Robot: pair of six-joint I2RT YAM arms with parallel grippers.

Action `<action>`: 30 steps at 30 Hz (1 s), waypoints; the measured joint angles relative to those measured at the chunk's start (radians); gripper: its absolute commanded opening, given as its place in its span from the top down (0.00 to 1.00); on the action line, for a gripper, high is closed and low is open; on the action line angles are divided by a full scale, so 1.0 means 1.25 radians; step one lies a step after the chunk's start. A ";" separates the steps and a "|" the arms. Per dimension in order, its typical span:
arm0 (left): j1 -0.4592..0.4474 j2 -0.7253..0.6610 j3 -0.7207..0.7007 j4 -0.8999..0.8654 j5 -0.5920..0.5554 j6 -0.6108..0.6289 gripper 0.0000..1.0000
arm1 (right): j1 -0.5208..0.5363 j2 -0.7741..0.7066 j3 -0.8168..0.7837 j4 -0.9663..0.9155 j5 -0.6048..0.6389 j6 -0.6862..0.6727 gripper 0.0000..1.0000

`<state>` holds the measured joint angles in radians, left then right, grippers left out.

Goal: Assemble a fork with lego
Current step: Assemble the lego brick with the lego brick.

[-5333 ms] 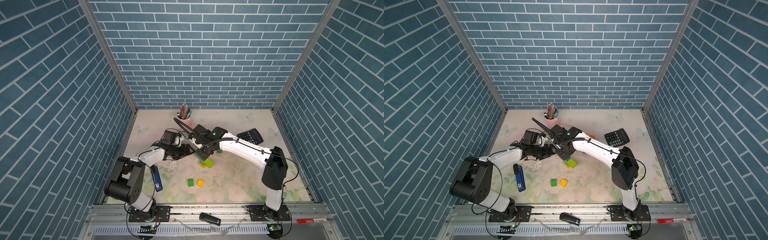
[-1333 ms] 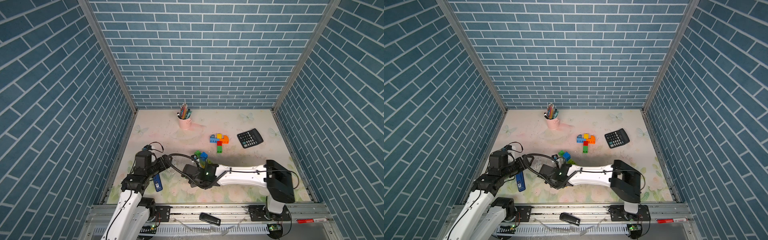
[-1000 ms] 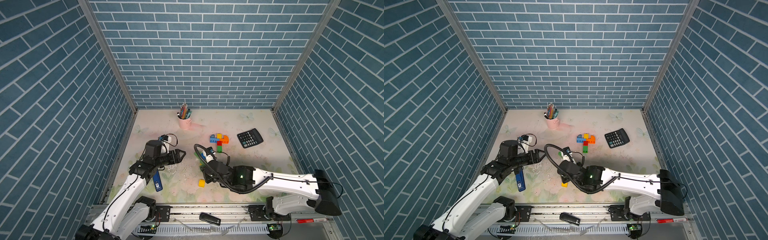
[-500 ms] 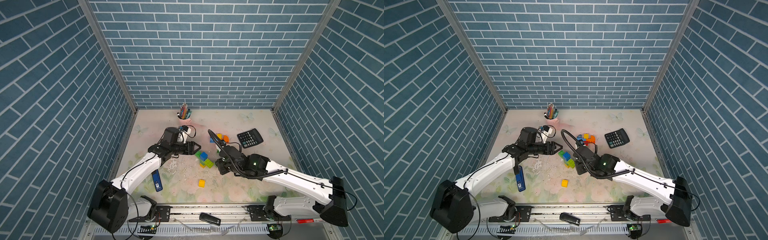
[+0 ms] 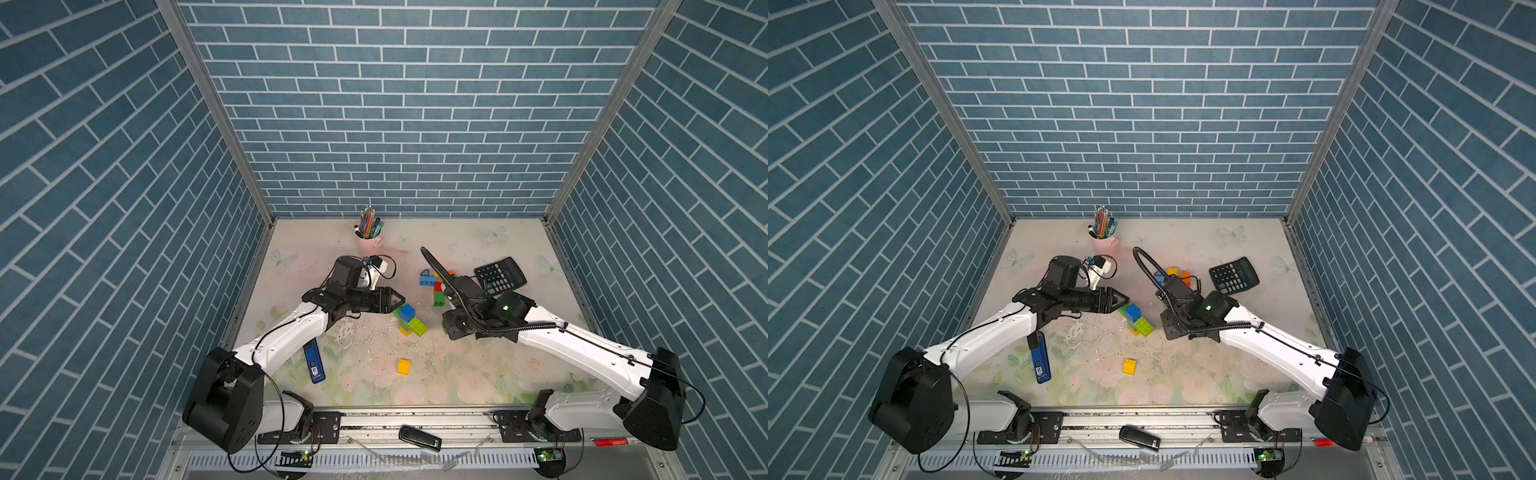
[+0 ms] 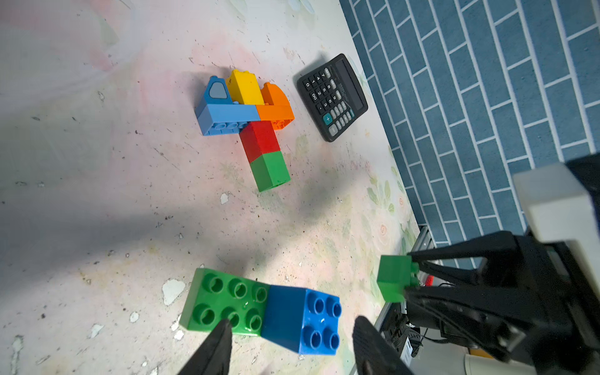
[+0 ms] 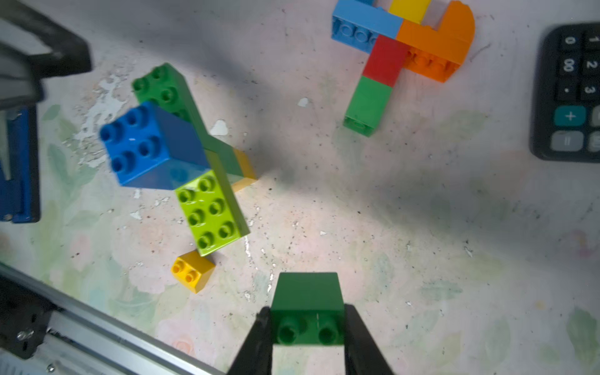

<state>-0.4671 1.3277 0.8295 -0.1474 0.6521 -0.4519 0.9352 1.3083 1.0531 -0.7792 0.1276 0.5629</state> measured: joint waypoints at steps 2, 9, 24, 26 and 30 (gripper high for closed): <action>0.000 0.000 -0.003 0.000 0.001 0.000 0.39 | -0.004 0.028 -0.023 0.002 0.001 0.013 1.00; 0.000 -0.006 -0.003 -0.001 0.001 0.000 0.39 | -0.005 0.117 -0.092 0.050 0.002 0.042 1.00; 0.000 -0.015 -0.003 -0.005 -0.004 0.000 0.39 | 0.012 0.145 -0.189 0.202 0.060 0.120 1.00; 0.000 -0.017 -0.003 -0.005 -0.004 0.000 0.39 | 0.023 0.140 -0.202 0.226 0.078 0.137 1.00; 0.000 -0.018 -0.003 -0.008 -0.006 0.000 0.39 | 0.054 0.133 -0.233 0.284 0.128 0.179 1.00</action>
<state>-0.4675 1.3052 0.8257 -0.1577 0.6445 -0.4515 1.0031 1.4746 0.7612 -0.4248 0.2882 0.7872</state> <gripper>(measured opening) 0.608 0.334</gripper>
